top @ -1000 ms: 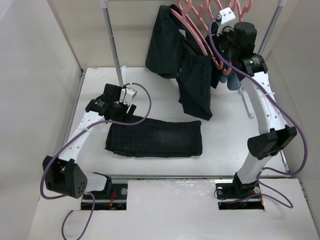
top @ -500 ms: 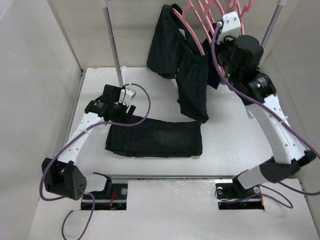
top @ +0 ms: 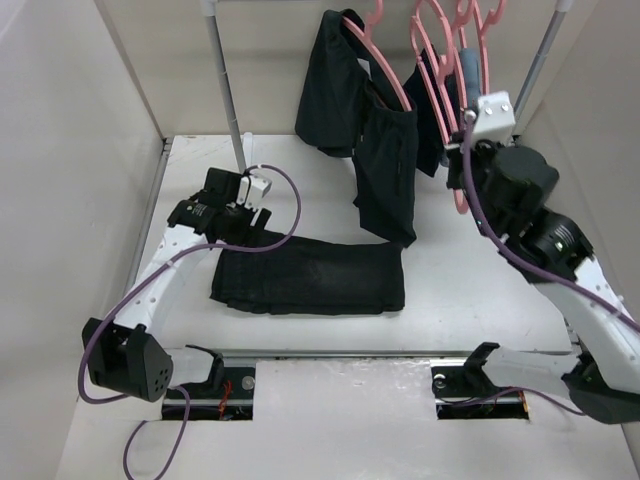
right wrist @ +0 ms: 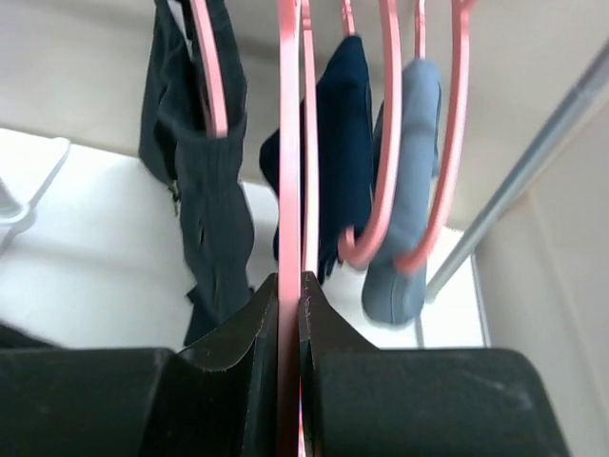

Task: Place the trousers on the hanger
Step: Pick up the hanger from the clothesline.

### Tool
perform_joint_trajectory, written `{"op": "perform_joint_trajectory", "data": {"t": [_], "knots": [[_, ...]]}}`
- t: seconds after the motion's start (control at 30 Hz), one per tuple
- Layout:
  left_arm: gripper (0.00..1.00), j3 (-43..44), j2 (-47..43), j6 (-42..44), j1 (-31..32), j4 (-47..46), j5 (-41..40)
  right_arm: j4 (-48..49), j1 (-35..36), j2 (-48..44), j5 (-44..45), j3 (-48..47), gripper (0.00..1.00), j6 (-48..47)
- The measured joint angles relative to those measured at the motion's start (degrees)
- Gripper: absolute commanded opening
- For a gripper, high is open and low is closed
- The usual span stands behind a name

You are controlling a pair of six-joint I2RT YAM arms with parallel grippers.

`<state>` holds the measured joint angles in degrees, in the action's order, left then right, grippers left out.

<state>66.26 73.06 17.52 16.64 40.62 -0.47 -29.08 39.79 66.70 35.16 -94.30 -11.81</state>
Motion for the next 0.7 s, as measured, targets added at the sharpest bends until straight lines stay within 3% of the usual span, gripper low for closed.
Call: {"op": "perform_joint_trajectory", "data": {"t": [0.27, 0.5, 0.7], "knots": [[0.72, 4.5, -1.9, 0.4, 0.0, 0.5, 1.3, -2.2, 9.7, -12.9, 4.3, 5.7, 0.00, 5.9], [0.72, 11.9, -2.8, 0.1, 0.0, 0.3, 4.7, -2.5, 11.3, -12.6, -9.0, 1.3, 0.00, 6.1], [0.72, 16.5, -6.8, -2.4, -2.9, -1.0, 9.6, 3.7, 11.8, -7.9, -17.6, 2.1, 0.00, 7.9]]}}
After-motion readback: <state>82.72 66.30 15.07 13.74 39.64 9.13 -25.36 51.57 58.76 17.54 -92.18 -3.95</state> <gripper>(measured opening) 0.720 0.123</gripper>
